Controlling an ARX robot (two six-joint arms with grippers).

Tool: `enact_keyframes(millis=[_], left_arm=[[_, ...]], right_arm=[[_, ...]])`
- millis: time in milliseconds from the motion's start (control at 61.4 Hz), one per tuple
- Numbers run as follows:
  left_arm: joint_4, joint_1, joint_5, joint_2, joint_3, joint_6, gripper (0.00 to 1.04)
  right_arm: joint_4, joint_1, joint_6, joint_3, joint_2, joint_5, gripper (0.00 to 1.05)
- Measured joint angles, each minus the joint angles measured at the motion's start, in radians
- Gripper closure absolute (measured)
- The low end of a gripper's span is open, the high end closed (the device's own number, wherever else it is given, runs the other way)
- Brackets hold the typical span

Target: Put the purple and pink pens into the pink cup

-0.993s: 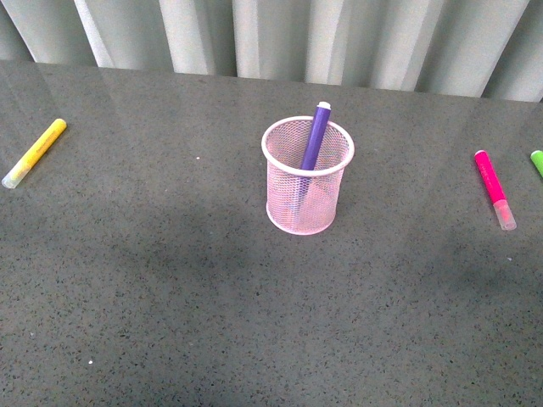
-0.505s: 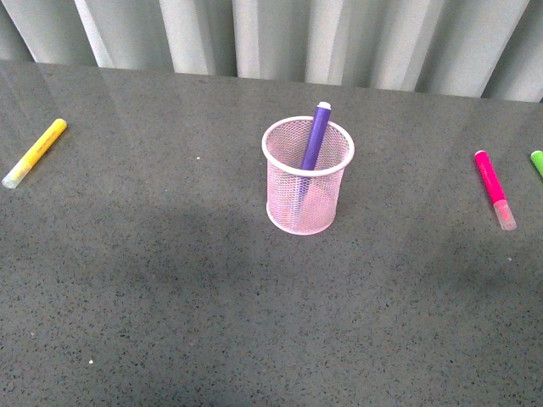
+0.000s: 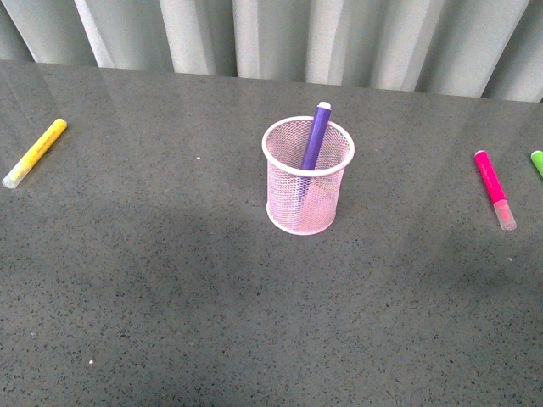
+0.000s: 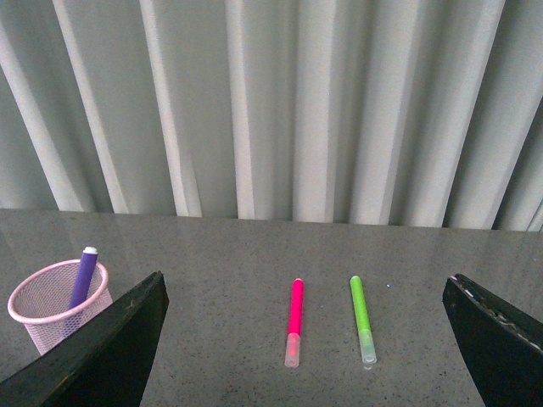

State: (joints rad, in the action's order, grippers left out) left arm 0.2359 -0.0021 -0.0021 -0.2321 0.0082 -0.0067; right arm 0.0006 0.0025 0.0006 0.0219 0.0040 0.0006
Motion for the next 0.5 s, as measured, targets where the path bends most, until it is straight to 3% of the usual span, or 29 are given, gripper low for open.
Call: enact_keyframes(millis=[228, 342, 505], left_arm=[[-0.058, 0.000, 0.000, 0.058, 0.000, 0.000, 1.01], [-0.226, 0.000, 0.002, 0.198, 0.001, 0.002, 1.01], [-0.235, 0.000, 0.002, 0.228, 0.001, 0.002, 1.01]], right_arm=[[0.000, 0.000, 0.000, 0.000, 0.000, 0.000, 0.07], [0.000, 0.000, 0.000, 0.000, 0.000, 0.001, 0.07], [0.000, 0.000, 0.000, 0.000, 0.000, 0.000, 0.07]])
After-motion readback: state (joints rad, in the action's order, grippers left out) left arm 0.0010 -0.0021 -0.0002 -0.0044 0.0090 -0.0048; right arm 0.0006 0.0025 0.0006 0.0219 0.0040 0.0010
